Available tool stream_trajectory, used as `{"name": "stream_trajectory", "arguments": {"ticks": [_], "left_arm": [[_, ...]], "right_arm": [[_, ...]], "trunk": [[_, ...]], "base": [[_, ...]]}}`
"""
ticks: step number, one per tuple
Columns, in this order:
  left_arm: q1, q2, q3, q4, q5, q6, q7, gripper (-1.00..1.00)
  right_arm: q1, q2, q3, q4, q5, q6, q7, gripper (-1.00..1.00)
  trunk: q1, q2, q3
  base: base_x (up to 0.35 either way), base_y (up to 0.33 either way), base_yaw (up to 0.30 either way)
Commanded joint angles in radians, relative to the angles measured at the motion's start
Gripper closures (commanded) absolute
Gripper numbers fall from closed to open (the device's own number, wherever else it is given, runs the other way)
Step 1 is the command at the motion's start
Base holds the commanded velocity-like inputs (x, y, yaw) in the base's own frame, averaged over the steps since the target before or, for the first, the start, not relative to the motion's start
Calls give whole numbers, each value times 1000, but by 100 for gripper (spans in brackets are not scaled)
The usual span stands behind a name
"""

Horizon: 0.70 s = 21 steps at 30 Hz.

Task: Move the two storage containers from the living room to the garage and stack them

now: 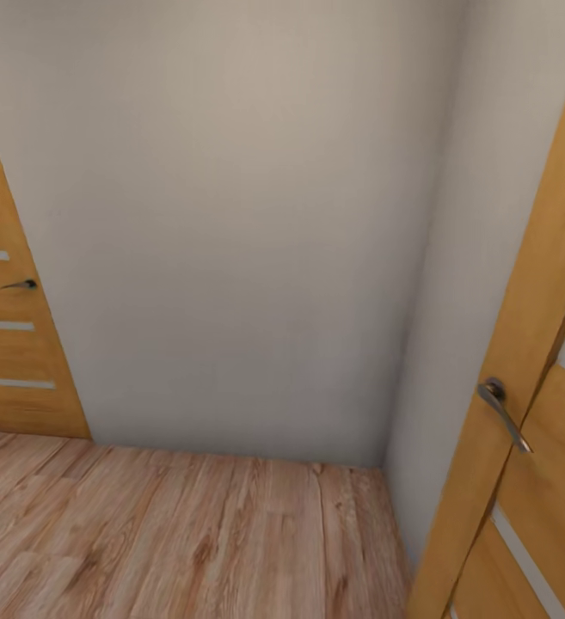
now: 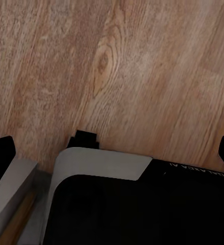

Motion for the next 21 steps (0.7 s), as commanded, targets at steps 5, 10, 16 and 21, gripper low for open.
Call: {"name": "stream_trajectory", "arguments": {"ticks": [5,10,16,21], "left_arm": [[-1,1,2,0,7,1,-3,-100],[-1,0,2,0,7,1,-3,-100],[-1,1,2,0,7,1,-3,-100],[-1,1,2,0,8,1,-3,-100]], "right_arm": [[-1,3,8,3,-7,-5,-2,-100],[-1,5,7,3,-7,-5,-2,-100],[-1,7,7,3,-7,-5,-2,-100],[-1,7,7,3,-7,-5,-2,-100]], "trunk": [[1,-1,-1],[1,-1,-1],[1,-1,-1],[1,-1,-1]], "base": [[322,0,0],[322,0,0],[322,0,0],[322,0,0]]}}
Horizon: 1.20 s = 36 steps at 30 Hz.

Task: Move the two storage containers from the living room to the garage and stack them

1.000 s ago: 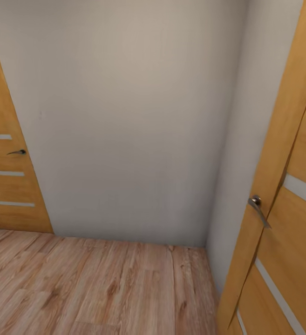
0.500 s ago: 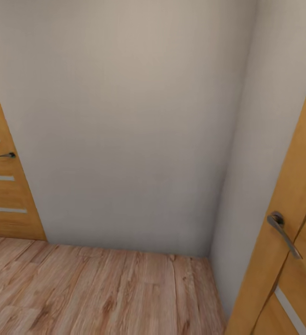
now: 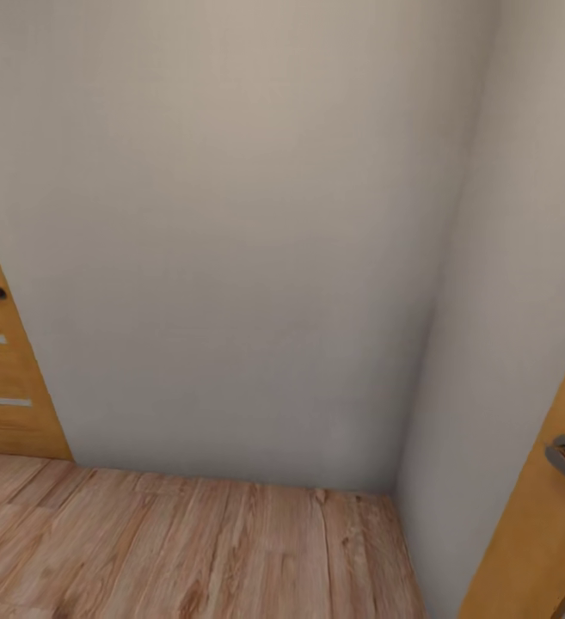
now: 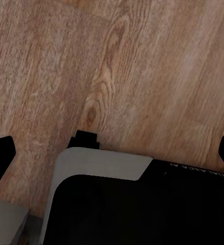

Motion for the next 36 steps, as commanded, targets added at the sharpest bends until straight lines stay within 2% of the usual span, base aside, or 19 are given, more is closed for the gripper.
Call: {"name": "stream_trajectory", "arguments": {"ticks": [1,10,21,36], "left_arm": [[-1,0,2,0,7,1,-3,-100],[-1,0,2,0,7,1,-3,-100],[-1,1,2,0,7,-1,-3,-100],[-1,1,2,0,7,-2,-3,-100]], "right_arm": [[-1,0,8,3,-7,-5,-2,-100],[-1,-2,8,3,-7,-6,-3,-100],[-1,-2,8,3,-7,-7,-4,-100],[-1,-2,8,3,-7,-7,-4,-100]], "trunk": [[1,-1,-1],[1,-1,-1],[1,-1,-1],[1,-1,-1]], "base": [[322,0,0],[322,0,29],[318,0,244],[29,0,269]]}}
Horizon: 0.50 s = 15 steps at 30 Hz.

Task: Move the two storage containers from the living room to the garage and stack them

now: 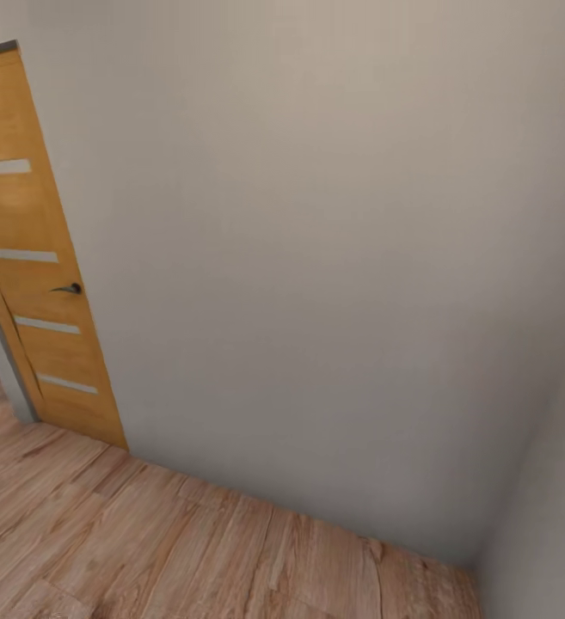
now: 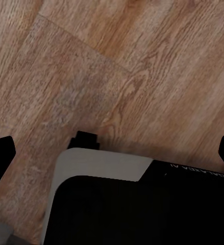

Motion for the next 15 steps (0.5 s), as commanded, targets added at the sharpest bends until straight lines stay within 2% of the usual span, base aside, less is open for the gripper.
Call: {"name": "stream_trajectory", "arguments": {"ticks": [1,15], "left_arm": [[-1,0,2,0,7,0,-3,-100],[-1,-1,2,0,7,0,-3,-100]], "right_arm": [[-1,0,9,3,-7,-5,-2,-100],[-1,1,8,3,-7,-5,-2,-100]], "trunk": [[0,-1,-1],[0,-1,-1]], "base": [[0,0,269],[0,0,269]]}}
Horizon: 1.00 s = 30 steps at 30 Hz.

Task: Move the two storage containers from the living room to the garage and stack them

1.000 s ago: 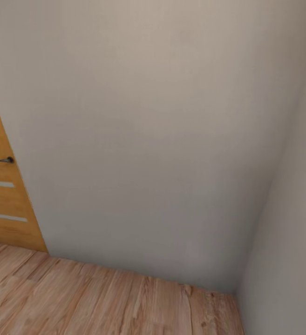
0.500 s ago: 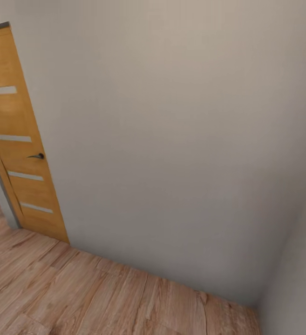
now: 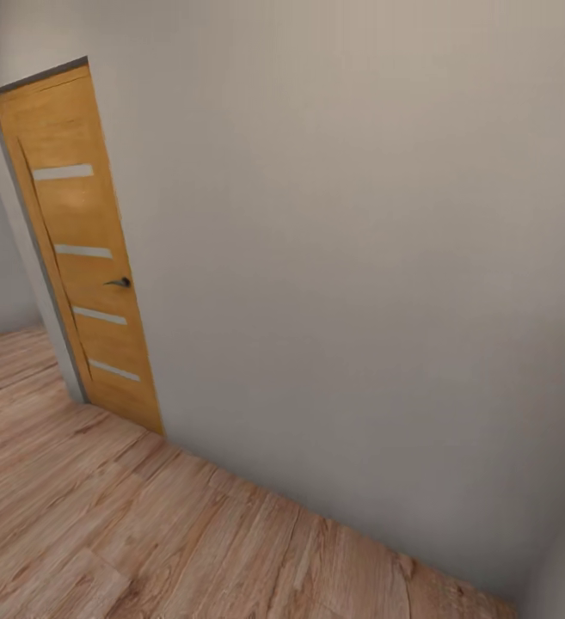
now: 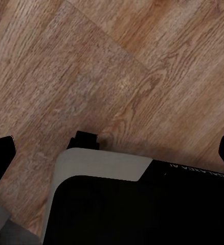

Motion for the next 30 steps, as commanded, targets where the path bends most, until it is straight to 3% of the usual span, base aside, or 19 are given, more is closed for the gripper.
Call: {"name": "stream_trajectory", "arguments": {"ticks": [1,20,30], "left_arm": [[-1,1,2,0,7,0,-3,-100],[-1,6,2,0,9,0,-3,-100],[-1,6,2,0,9,0,-3,-100]], "right_arm": [[-1,0,8,3,-7,-5,-2,-100],[-1,-3,7,3,-8,-7,7,-100],[-1,-6,7,3,-8,-7,7,-100]], "trunk": [[0,-1,-1],[0,-1,-1],[0,-1,-1]], "base": [[0,0,269],[3,0,270],[203,0,270]]}}
